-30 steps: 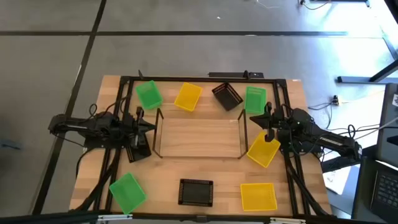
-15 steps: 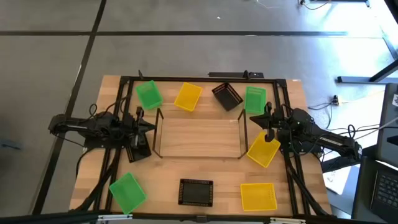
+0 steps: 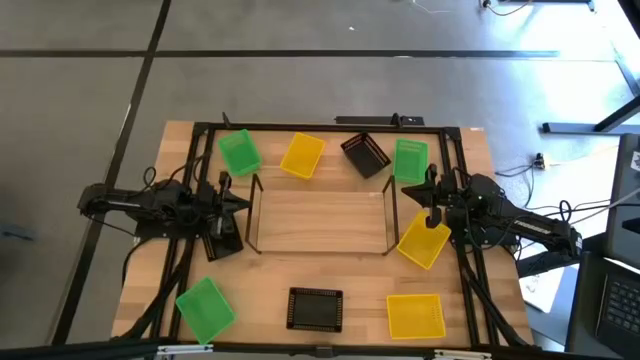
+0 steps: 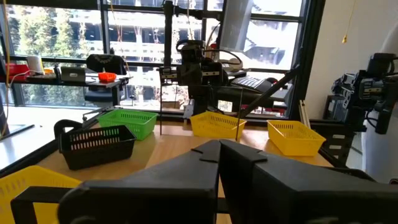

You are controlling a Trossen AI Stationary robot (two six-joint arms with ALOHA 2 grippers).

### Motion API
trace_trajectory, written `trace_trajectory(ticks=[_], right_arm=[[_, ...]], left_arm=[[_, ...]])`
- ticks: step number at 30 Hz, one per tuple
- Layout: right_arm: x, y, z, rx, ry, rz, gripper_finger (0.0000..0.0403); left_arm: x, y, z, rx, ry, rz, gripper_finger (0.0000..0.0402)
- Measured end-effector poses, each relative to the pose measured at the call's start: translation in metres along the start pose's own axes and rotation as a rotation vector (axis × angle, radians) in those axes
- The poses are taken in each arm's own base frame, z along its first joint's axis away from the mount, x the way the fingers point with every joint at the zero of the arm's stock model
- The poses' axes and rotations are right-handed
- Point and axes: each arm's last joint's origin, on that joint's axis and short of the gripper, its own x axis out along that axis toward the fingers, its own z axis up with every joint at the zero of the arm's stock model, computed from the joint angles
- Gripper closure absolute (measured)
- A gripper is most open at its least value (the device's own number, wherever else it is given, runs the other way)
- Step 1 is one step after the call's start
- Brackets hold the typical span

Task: Stack baskets on shelf by color

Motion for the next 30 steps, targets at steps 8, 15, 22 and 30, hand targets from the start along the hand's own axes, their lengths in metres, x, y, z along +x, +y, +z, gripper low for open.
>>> trace_trajectory(ticks=[8, 15, 22, 30], right_arm=[[0.000, 0.000, 0.000, 0.000, 0.000, 0.000, 0.0402], [0.000, 0.000, 0.000, 0.006, 0.000, 0.000, 0.0402], [0.000, 0.000, 0.000, 0.002, -0.001, 0.002, 0.0402], [-0.002, 0.003, 0.011, -0.068, -0.029, 0.034, 0.0403]], left_arm=[[0.000, 0.000, 0.000, 0.000, 0.000, 0.000, 0.0401], [0.000, 0.000, 0.000, 0.000, 0.000, 0.000, 0.0401], [0.000, 0.000, 0.000, 0.000, 0.000, 0.000, 0.0401], [0.000, 0.000, 0.000, 0.000, 0.000, 0.000, 0.0401]])
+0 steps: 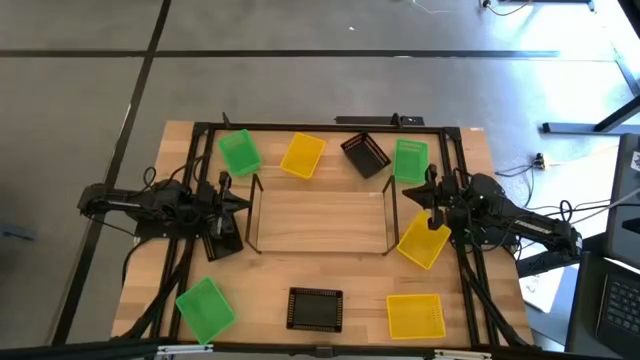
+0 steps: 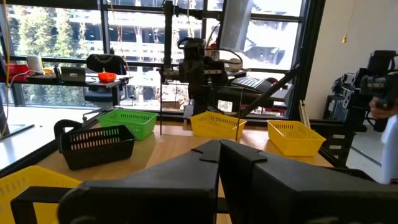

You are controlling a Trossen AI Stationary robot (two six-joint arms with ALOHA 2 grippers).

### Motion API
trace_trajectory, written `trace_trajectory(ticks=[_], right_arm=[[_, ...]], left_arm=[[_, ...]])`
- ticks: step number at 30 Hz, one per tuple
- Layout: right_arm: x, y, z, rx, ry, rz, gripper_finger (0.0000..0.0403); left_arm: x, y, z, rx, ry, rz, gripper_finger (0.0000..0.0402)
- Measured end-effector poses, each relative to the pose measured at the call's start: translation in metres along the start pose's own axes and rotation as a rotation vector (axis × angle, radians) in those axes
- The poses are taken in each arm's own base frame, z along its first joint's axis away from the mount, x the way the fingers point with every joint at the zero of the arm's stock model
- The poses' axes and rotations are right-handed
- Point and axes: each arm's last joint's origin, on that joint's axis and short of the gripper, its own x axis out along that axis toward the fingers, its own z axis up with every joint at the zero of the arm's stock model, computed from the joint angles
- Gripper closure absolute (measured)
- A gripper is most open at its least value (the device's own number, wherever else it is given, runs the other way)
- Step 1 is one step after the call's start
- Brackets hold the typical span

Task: Stack baskets on shelf by color
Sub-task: Put the top right green bin on the shelf

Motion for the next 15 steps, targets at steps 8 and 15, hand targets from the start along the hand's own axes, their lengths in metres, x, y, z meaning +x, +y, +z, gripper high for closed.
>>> trace_trajectory(ticks=[8, 15], right_arm=[[-0.012, 0.002, 0.047, -0.065, -0.068, -0.174, 0.0403], [-0.022, 0.004, 0.087, -0.086, -0.052, -0.324, 0.0403]], left_arm=[[0.000, 0.000, 0.000, 0.000, 0.000, 0.000, 0.0401], [0.000, 0.000, 0.000, 0.000, 0.000, 0.000, 0.0401]])
